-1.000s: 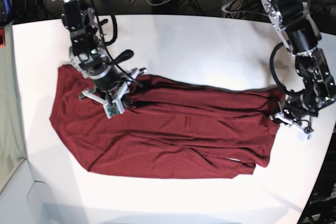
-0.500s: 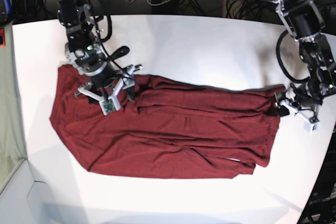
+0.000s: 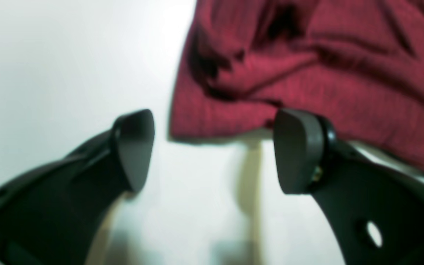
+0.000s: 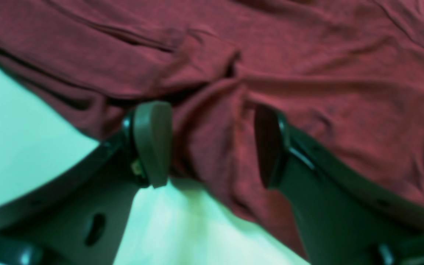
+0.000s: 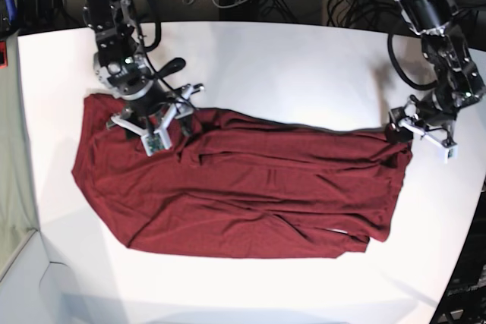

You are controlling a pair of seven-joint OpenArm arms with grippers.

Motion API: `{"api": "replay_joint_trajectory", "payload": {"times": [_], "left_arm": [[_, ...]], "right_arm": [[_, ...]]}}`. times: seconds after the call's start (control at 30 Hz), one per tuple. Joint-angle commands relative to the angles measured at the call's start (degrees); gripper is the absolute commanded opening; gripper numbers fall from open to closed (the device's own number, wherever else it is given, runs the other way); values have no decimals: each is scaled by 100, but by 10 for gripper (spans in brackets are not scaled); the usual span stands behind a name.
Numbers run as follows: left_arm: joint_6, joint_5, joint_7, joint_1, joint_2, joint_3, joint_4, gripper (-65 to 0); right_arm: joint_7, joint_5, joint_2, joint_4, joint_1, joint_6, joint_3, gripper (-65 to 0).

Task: Layout the t-shirt on the table in an organized manner, then fold the t-shirt properly
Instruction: 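Lift the held shirt edge and pull it back toward the robot with both grippers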

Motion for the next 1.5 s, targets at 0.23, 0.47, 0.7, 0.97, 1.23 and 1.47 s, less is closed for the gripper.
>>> {"api": "replay_joint_trajectory", "payload": {"times": [0.23, 0.47, 0.7, 0.97, 1.23, 1.47], "left_arm": [[-4, -42, -27, -262, -89, -2, -269, -215], [-4, -42, -466, -350, -133, 367, -665, -648], [-4, -68, -528, -429, -503, 596, -648, -650], [-4, -42, -545, -517, -520, 596, -674, -650], [-4, -42, -545, -631, -634, 596, -709, -650], [-4, -42, -545, -631, -634, 596, -709, -650]], "right_arm": [[181, 49, 29, 115, -84, 22, 694, -286], [181, 49, 38, 124, -348, 22, 1054, -286], [190, 58, 249, 124, -620, 31, 1257, -286], [154, 23, 266, 89, -726, 857, 1301, -285], [190, 23, 433, 89, -884, 857, 1415, -285], [190, 23, 574, 62, -849, 857, 1512, -285]]}}
